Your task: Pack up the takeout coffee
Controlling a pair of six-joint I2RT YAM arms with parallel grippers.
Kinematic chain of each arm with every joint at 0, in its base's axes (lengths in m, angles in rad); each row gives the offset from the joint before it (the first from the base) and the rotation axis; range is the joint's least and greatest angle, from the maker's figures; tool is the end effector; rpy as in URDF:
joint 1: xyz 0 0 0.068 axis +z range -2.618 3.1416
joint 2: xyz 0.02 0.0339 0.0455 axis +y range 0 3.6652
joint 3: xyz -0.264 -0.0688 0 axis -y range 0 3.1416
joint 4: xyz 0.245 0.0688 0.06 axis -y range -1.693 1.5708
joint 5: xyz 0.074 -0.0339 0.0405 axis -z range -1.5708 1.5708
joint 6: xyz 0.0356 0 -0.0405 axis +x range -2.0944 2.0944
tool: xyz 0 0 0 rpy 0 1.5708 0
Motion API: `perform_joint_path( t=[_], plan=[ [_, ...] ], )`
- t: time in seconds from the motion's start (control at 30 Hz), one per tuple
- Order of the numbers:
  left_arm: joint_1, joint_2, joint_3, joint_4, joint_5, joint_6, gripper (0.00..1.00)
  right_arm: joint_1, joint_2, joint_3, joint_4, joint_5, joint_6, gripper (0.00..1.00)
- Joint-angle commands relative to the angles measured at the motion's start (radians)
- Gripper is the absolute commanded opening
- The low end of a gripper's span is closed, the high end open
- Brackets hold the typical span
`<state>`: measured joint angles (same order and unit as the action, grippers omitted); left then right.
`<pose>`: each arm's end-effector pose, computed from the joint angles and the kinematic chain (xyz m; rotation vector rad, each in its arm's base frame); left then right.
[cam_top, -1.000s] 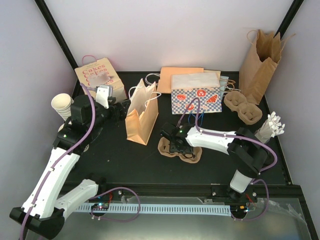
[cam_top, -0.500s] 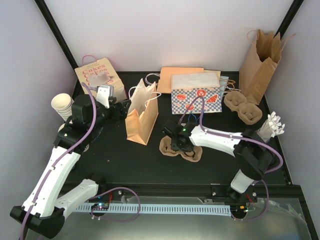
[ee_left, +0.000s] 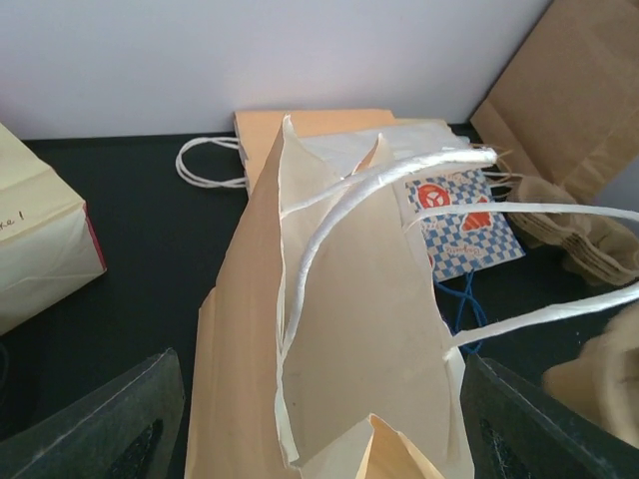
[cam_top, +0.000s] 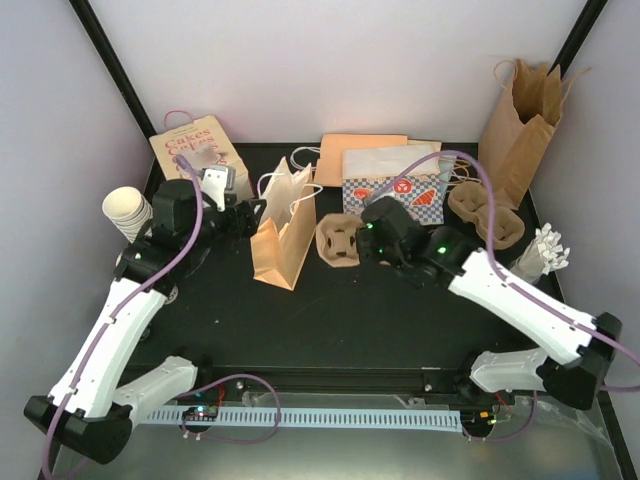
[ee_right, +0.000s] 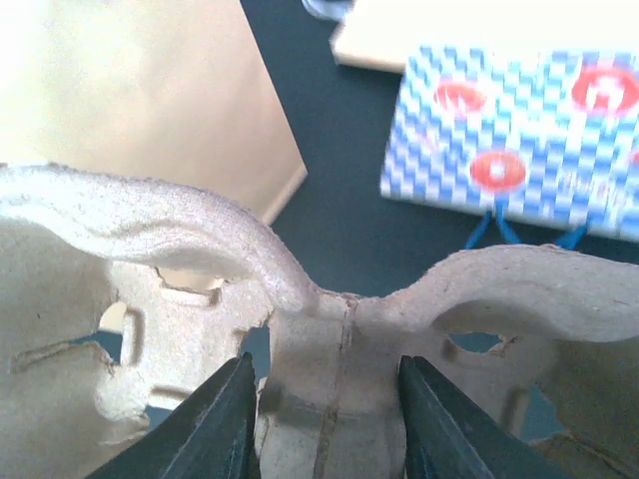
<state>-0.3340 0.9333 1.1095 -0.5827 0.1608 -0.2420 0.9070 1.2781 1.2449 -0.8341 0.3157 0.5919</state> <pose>0.1812 -0.0689 0.3845 0.1987 2.0009 -0.5305 0.1692 0.1983 0.3359 -0.2383 2.3942 0.3206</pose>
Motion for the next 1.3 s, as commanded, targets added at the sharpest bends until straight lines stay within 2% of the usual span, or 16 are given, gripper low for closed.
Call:
perform_joint_path(
  t=[0.0,0.2,0.43,0.53,0.67,0.87,0.97,1.03,1.17,1.27],
  plan=[
    [0.007,0.076,0.110,-0.109,-0.016,0.036,0.78,-0.028,-0.068,0.107,0.077,0.002,-0.214,0.42],
    [0.007,0.195,0.181,-0.188,0.050,0.060,0.78,-0.088,-0.083,0.251,0.174,-0.113,-0.270,0.43],
    [0.007,0.294,0.235,-0.238,0.000,0.079,0.76,-0.112,-0.022,0.399,0.251,-0.149,-0.321,0.43],
    [0.007,0.326,0.242,-0.253,-0.014,0.083,0.71,-0.114,0.012,0.464,0.280,-0.191,-0.337,0.43],
    [0.007,0.341,0.257,-0.274,-0.034,0.085,0.56,-0.118,0.060,0.530,0.302,-0.271,-0.350,0.43],
    [0.007,0.374,0.262,-0.293,-0.044,0.092,0.47,-0.128,0.173,0.659,0.007,-0.267,-0.358,0.52],
    [0.007,0.377,0.262,-0.293,-0.049,0.098,0.42,-0.128,0.218,0.625,-0.160,-0.221,-0.345,0.53],
    [0.007,0.377,0.260,-0.292,-0.052,0.103,0.36,-0.128,0.223,0.538,-0.217,-0.207,-0.330,0.53],
    [0.007,0.377,0.256,-0.286,-0.063,0.106,0.20,-0.128,0.147,0.266,-0.171,-0.177,-0.273,0.55],
    [0.007,0.373,0.256,-0.278,-0.064,0.105,0.10,-0.132,0.111,0.125,-0.120,-0.175,-0.229,0.58]
  ],
)
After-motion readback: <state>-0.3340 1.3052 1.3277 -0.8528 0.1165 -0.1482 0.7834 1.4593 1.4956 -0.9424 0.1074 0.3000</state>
